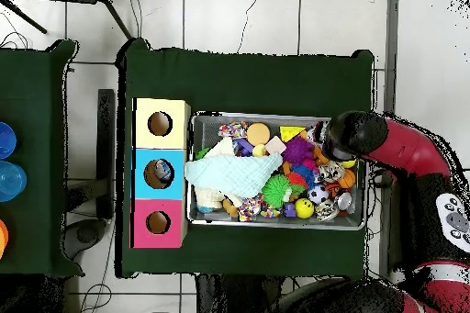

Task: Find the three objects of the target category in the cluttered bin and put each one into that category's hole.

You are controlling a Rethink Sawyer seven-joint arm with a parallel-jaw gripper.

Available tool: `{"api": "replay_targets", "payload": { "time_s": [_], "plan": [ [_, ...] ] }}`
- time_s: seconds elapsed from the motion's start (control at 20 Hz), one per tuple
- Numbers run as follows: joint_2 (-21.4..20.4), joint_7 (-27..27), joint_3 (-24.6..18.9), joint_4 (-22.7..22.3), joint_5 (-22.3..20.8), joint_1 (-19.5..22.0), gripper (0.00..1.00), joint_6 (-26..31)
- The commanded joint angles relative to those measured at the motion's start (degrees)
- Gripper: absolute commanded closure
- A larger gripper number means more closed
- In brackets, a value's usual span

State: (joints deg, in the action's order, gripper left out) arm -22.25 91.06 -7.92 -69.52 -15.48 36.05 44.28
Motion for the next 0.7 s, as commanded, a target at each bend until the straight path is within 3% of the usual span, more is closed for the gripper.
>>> {"api": "replay_targets", "payload": {
  "time_s": [0.05,0.7],
  "plan": [
    [2.12,2.22,-1.11,-4.06,-1.5,0.55,0.0,-3.14],
    [1.96,2.18,-1.23,-4.24,-1.25,0.73,0.0,-3.1]
  ]
}}
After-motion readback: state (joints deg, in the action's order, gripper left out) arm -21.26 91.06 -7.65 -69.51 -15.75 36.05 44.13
